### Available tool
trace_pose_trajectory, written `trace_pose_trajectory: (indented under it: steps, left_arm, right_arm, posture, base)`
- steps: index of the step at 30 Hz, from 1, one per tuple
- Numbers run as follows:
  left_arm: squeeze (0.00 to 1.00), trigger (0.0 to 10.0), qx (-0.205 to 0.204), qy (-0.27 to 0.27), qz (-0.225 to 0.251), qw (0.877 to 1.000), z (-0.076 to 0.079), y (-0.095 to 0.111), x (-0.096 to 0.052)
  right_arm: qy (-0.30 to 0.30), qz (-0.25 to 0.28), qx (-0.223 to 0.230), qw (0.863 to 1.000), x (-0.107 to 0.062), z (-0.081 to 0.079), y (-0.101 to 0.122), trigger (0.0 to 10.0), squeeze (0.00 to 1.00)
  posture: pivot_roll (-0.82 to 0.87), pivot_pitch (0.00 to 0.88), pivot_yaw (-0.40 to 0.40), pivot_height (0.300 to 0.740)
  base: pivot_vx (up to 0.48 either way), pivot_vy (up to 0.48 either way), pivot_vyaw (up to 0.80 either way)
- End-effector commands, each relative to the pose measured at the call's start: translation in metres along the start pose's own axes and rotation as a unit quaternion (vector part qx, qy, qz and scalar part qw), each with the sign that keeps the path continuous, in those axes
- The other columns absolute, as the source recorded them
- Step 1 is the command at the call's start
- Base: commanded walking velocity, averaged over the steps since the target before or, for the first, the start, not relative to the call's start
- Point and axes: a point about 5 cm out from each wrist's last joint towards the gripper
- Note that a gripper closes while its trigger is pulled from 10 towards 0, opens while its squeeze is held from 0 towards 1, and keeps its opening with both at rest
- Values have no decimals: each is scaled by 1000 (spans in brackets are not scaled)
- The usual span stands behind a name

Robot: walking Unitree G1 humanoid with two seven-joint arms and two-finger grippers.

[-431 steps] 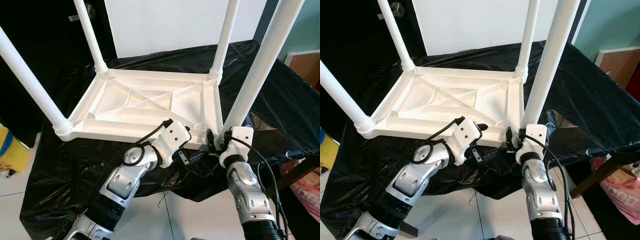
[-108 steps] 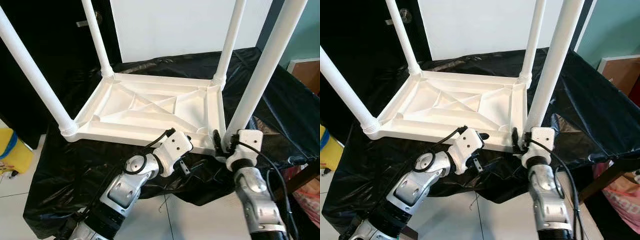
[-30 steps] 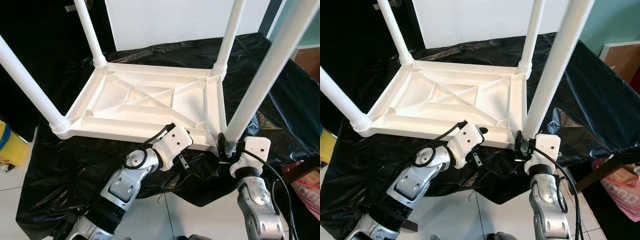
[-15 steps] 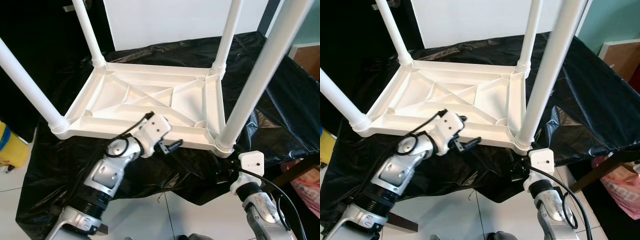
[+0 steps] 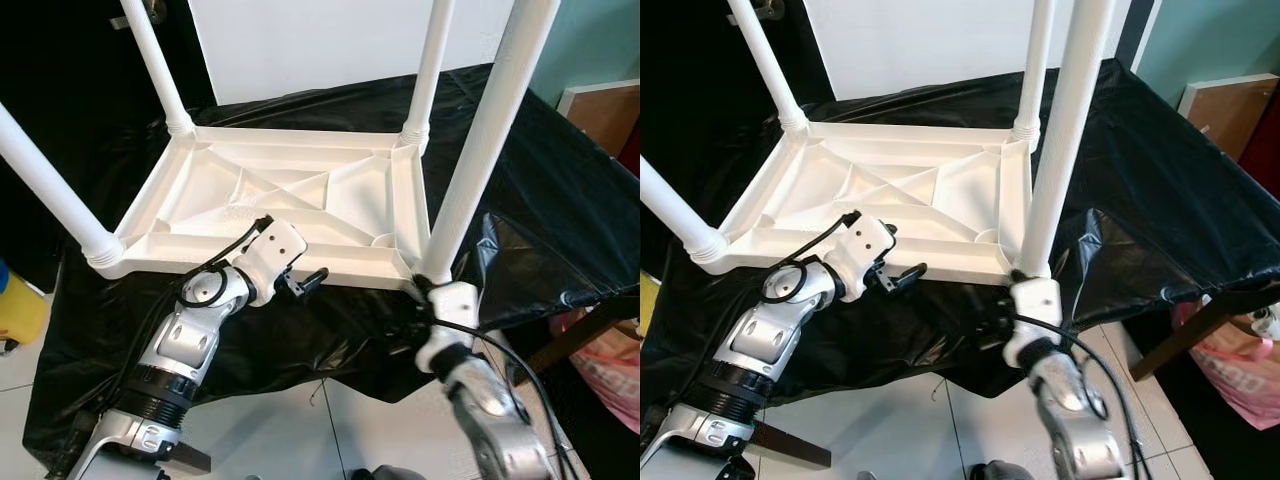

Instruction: Building children table

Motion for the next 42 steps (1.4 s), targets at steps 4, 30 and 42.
trace_pose_trajectory:
  steps: [4,30,42]
  left_arm:
    - [0,10000,7,61,-15,998,-9,-6,-4]
    - [0,10000,-27,46,-26,998,1,-19,-18]
    - [0,10000,-35,29,3,999,7,-7,-10]
  right_arm:
    - [8,-12,8,1000,-1,1,-6,10000,0]
    - [-284,89,-72,952,3,116,36,10000,0]
    - [-355,100,-105,923,-17,174,56,10000,0]
  posture:
    - [-141,85,-10,740]
    - [-129,98,12,740]
    - [-142,94,28,740]
  base:
    - [0,0,0]
    - [0,0,0]
    - [0,0,0]
Point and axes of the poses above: a point about 5 cm out from each wrist's last joint towards the gripper, its own x axis pointing out of the wrist towards the gripper, its own y axis along the axis of the wrist's last joint, z = x × y, and after that the axes turned 7 degrees about x, right-handed
